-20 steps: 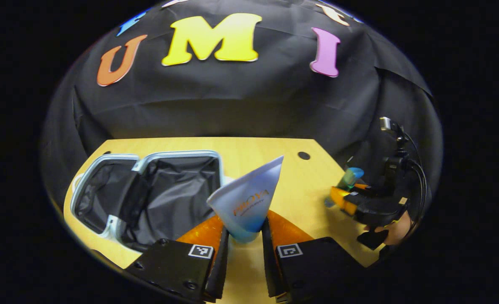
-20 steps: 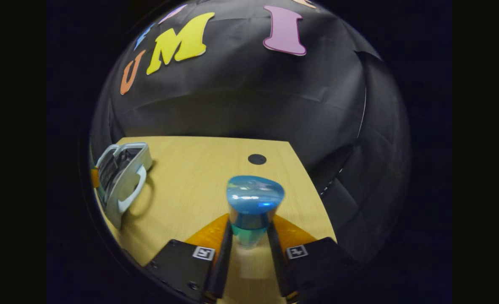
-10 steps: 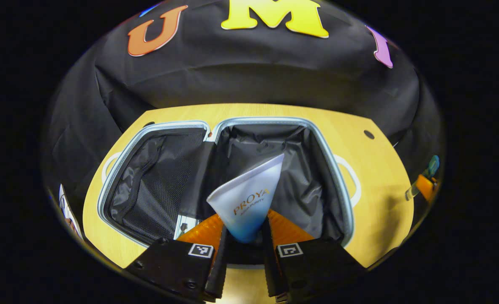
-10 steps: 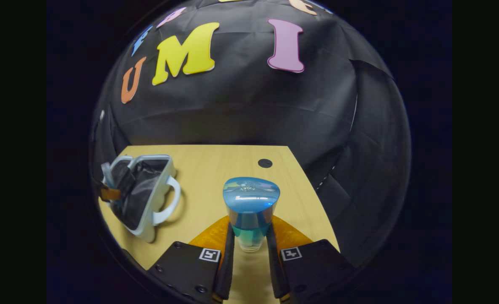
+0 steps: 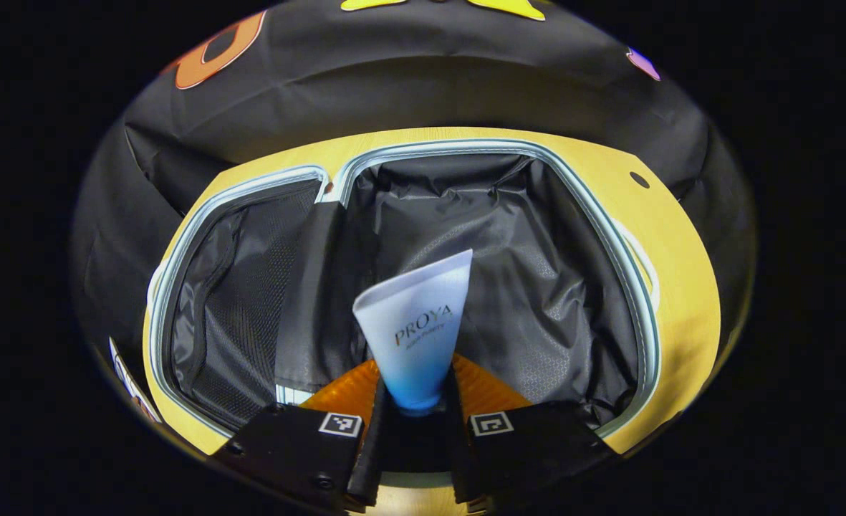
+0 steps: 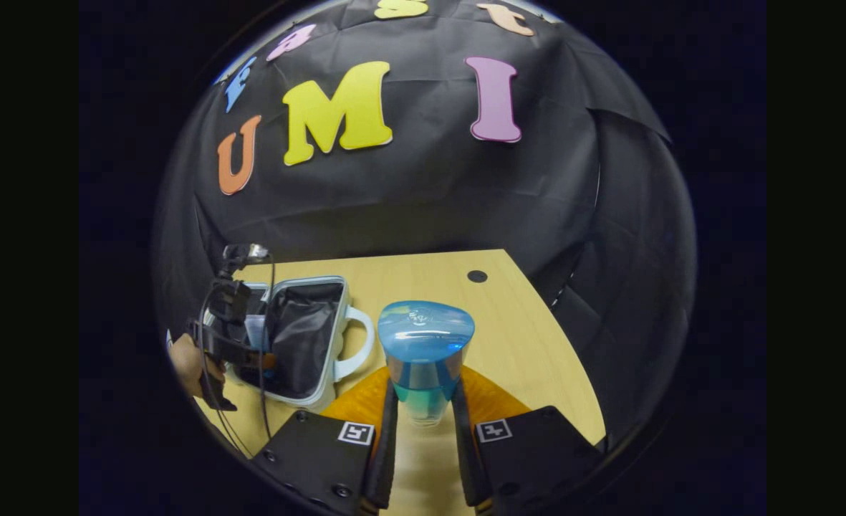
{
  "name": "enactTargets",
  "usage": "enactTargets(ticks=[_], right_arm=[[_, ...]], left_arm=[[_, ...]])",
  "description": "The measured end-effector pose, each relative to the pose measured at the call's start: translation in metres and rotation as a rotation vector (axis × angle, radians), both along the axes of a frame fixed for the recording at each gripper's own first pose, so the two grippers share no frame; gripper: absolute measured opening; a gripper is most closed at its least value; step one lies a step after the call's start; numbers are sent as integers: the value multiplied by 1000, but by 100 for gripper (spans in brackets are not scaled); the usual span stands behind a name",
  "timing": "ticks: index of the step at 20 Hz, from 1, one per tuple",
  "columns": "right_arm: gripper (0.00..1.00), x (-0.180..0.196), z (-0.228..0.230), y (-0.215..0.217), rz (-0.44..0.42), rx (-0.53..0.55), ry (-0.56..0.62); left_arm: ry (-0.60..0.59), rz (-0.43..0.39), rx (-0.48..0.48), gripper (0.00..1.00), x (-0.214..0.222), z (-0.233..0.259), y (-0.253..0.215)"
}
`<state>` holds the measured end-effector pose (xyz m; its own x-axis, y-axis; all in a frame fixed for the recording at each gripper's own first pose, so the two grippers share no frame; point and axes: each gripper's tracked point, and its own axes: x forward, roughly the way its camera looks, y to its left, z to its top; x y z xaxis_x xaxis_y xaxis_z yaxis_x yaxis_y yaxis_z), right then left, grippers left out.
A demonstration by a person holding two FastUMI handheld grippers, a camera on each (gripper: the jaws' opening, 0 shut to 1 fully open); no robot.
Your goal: First open the suitcase, pack the skin care products into it, and then close the suitcase.
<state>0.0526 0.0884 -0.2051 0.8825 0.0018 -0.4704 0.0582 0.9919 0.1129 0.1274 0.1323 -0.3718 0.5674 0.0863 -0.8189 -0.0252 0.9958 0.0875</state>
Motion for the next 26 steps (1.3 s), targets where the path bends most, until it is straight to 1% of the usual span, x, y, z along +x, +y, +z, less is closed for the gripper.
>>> enactTargets(ticks=[1, 2, 3, 5, 7, 8, 9, 10, 13, 15, 18, 20, 21, 22, 24, 26], right_arm=[[35, -1, 2, 3, 4, -10, -5], [35, -3, 6, 6, 9, -12, -10], [35, -4, 8, 10, 15, -16, -13], [35, -4, 11, 18, 33, -33, -13], [35, -2, 14, 24, 39, -41, -18], [35, -2, 17, 28, 44, -45, -20], [34, -1, 18, 33, 53, -48, -21], [35, 0, 21, 40, 67, -49, -23], [35, 12, 29, 68, 107, -43, -26], [35, 23, 29, 94, 146, -35, -24], [35, 40, 18, 137, 201, -19, 5], [35, 50, 1, 163, 231, -12, 47], [35, 53, -9, 179, 251, -11, 71], [33, 54, -20, 191, 268, -17, 98], [35, 60, -39, 212, 301, -47, 126], [35, 65, -64, 226, 306, -54, 185]], left_arm=[[2, -3, 10, 41, 5, -2, 0], [4, -8, 20, 48, 8, -3, 0], [11, -12, 26, 41, 10, -6, 1], [37, 0, 23, 41, 11, -16, 2], [22, 14, 5, 43, 15, -15, 1], [26, 11, 6, 51, 14, -16, 1], [21, 14, 8, 44, 13, -14, 2], [15, 17, -2, 46, 13, -12, 1], [-63, -14, -113, 78, 8, 7, -20], [-142, -41, -111, 99, -1, 28, -17], [-334, -100, -115, 99, -16, 75, -6], [-438, -115, -90, 99, -39, 102, 18], [-476, -109, -69, 99, -53, 112, 36], [-500, -101, -61, 99, -66, 114, 54], [-550, -83, -48, 99, -91, 123, 83], [-571, -42, -42, 99, -110, 122, 117]])
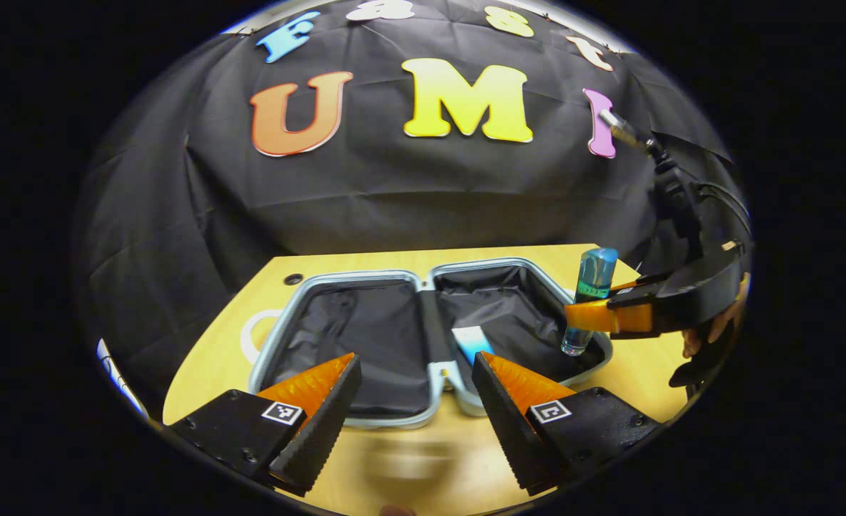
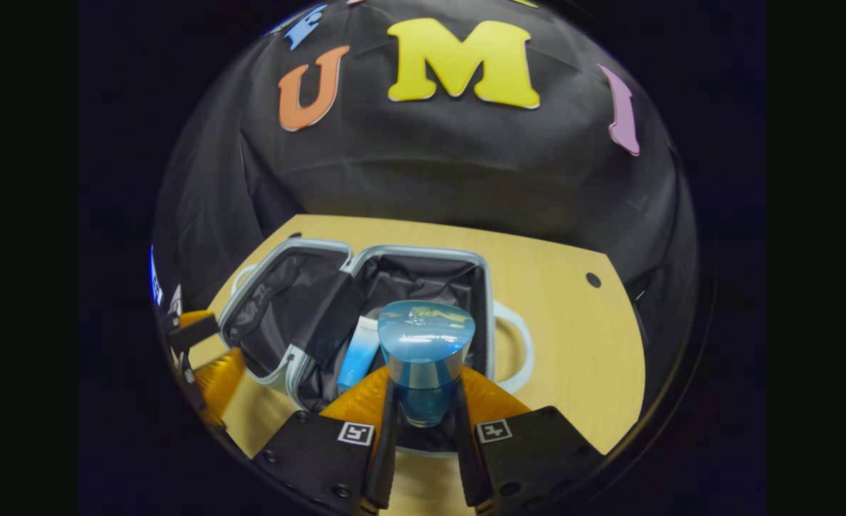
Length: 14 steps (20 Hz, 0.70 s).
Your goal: First open the suitcase, pack the skin care products into it, and then close the suitcase.
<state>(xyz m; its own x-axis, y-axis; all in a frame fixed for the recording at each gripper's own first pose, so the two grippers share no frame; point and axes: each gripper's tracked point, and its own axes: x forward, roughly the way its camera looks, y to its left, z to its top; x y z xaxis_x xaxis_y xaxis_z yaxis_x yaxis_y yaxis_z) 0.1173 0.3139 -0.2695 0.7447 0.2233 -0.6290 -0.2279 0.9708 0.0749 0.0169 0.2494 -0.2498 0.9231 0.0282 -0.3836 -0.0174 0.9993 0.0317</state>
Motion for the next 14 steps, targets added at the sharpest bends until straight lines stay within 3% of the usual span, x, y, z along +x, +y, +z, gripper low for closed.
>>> enactTargets(ticks=[2, 8, 14], right_arm=[[35, -2, -26, 6, -10, -19, 70], [35, 25, -45, 12, -66, -60, 98], [35, 59, -58, 21, -102, -90, 142]], left_arm=[[-20, 53, -20, 99, -16, 0, 33], [2, 224, -56, 99, -39, -16, 130], [-5, 357, -226, 99, -22, -27, 199]])
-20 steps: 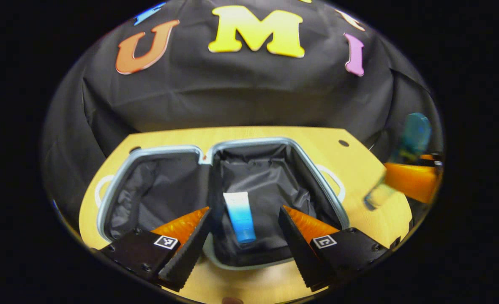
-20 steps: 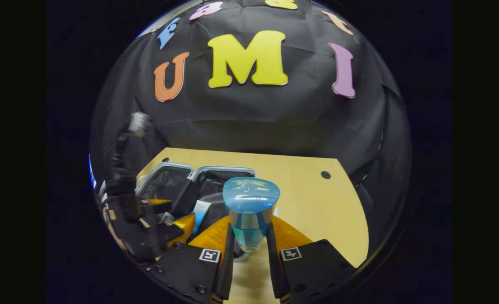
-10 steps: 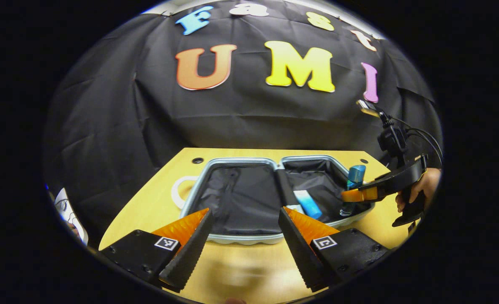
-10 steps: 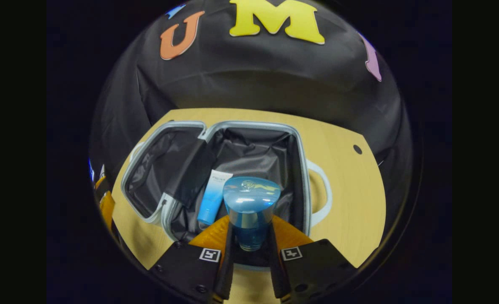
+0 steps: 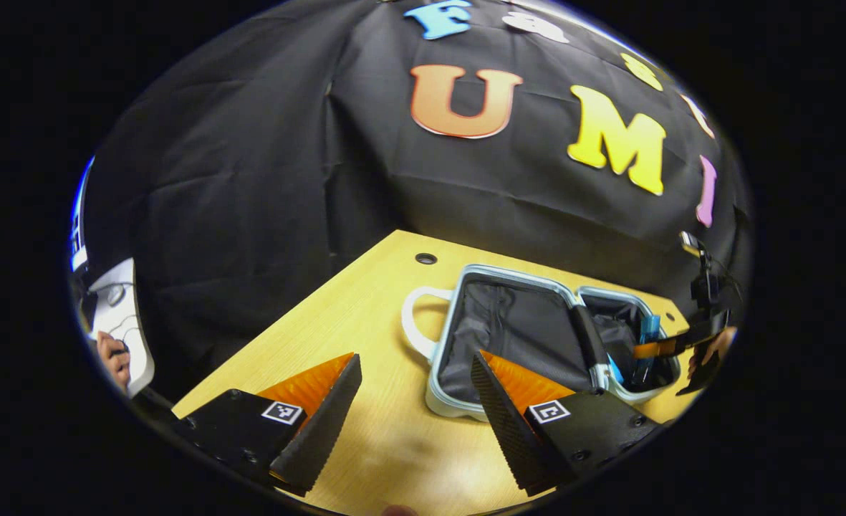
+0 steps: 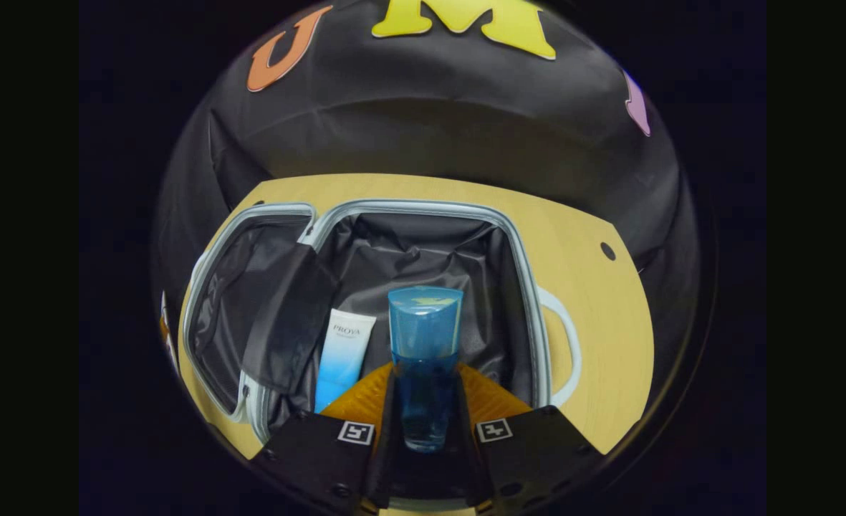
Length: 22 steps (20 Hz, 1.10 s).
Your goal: First open the suitcase, pack the skin care products into it, and then close the suitcase.
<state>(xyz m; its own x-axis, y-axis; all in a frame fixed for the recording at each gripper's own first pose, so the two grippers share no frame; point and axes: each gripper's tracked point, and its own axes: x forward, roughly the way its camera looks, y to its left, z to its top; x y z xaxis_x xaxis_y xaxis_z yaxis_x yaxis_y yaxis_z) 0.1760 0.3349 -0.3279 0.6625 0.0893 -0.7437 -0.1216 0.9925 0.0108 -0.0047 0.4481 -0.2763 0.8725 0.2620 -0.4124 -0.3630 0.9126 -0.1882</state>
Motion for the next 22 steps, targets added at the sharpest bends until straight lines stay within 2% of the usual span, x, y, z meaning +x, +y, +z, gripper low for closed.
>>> enactTargets(ticks=[5, 9, 10, 11, 12, 15, 19, 22], right_arm=[[36, 0, -29, 4, -32, -37, 115], [37, 3, -24, 0, -61, -34, 114], [44, 3, -18, 1, -60, -29, 107], [55, 2, -10, 2, -62, -15, 92], [65, 1, 2, 2, -63, 4, 68], [80, -4, 55, -8, -43, 13, -57], [80, -38, 156, -19, 44, 84, -263], [80, -78, 215, -50, 96, 65, -369]], left_arm=[[-49, 23, -200, 98, 31, -9, 16], [-85, 52, -342, 98, 58, -15, 22], [-97, 53, -385, 98, 64, -15, 22], [-105, 55, -422, 98, 70, -16, 21], [-108, 43, -445, 98, 75, -18, 22], [-89, 46, -497, 98, 91, -37, 21], [-88, 61, -623, 96, 103, -56, 21], [-83, 102, -680, 83, 112, -71, 28]])
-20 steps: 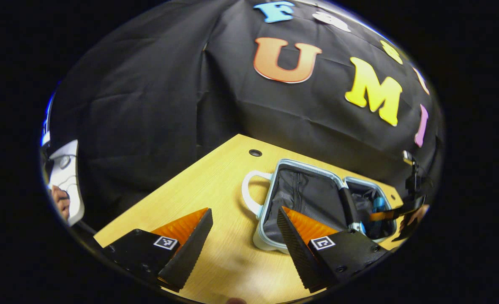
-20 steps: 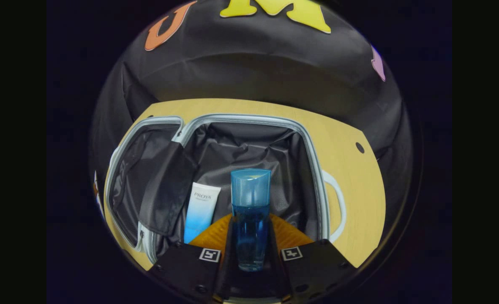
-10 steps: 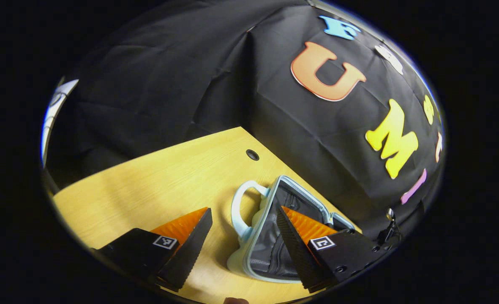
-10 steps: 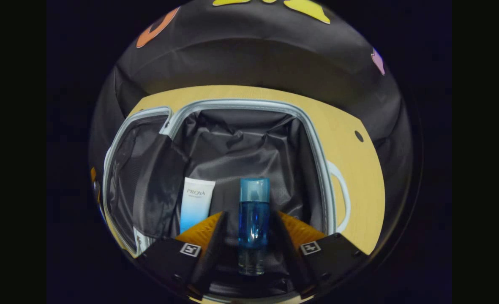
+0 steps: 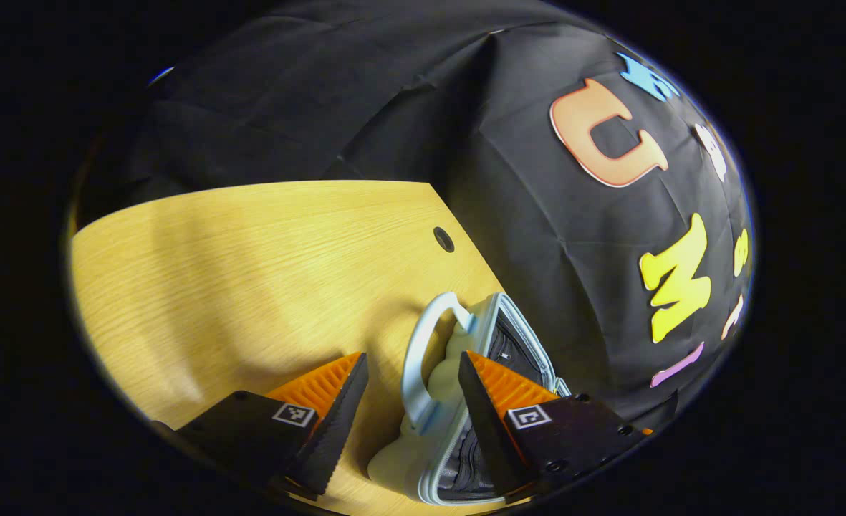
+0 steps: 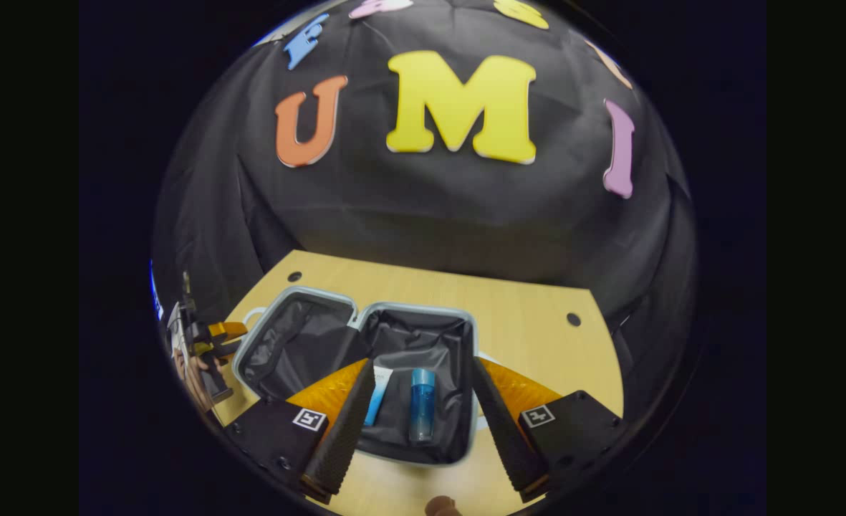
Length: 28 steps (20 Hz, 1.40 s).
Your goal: First open the suitcase, pack the skin care products into it, and then close the suitcase.
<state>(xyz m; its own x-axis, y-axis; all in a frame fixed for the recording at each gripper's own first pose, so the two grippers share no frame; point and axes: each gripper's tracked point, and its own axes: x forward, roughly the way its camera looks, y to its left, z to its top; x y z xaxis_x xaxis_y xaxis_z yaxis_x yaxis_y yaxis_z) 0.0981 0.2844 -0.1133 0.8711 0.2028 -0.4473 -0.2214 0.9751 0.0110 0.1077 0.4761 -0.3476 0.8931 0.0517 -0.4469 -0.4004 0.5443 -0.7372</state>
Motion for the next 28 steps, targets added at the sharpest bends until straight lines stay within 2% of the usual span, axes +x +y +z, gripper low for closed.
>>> enactTargets(ticks=[1, 2, 3, 4, 5, 7, 8, 10, 12, 14, 20, 23, 28], right_arm=[[80, -11, 16, -16, 0, -30, -37], [80, -20, 33, -36, -20, -51, -75], [80, -29, 48, -51, -40, -56, -106], [80, -37, 59, -63, -59, -57, -123], [80, -44, 62, -76, -77, -56, -126], [80, -57, 70, -100, -123, -46, -124], [80, -61, 79, -111, -157, -29, -136], [80, -68, 99, -130, -214, 19, -168], [80, -71, 120, -143, -238, 55, -215], [80, -74, 133, -156, -241, 73, -247], [80, -75, 157, -193, -199, 113, -318], [80, -77, 168, -216, -170, 125, -352], [80, -85, 175, -251, -125, 114, -405]], left_arm=[[13, -1, -7, 90, 2, -8, 0], [19, -12, -33, 80, 3, -11, -2], [23, -20, -65, 75, 5, -14, -7], [11, -24, -97, 47, 8, -11, -9], [2, -30, -110, 29, 10, -10, -12], [-6, -34, -80, 12, 16, -10, -13], [1, -41, -52, 15, 16, -9, -12], [21, -50, -20, 10, 14, -3, -10], [25, -42, 25, 6, 15, 16, -10], [-1, -39, 119, 4, 13, 48, -8], [-75, -112, 478, 3, 29, 172, -59], [-66, -133, 617, 3, 28, 209, -95], [-79, -109, 828, 3, 12, 248, -164]])
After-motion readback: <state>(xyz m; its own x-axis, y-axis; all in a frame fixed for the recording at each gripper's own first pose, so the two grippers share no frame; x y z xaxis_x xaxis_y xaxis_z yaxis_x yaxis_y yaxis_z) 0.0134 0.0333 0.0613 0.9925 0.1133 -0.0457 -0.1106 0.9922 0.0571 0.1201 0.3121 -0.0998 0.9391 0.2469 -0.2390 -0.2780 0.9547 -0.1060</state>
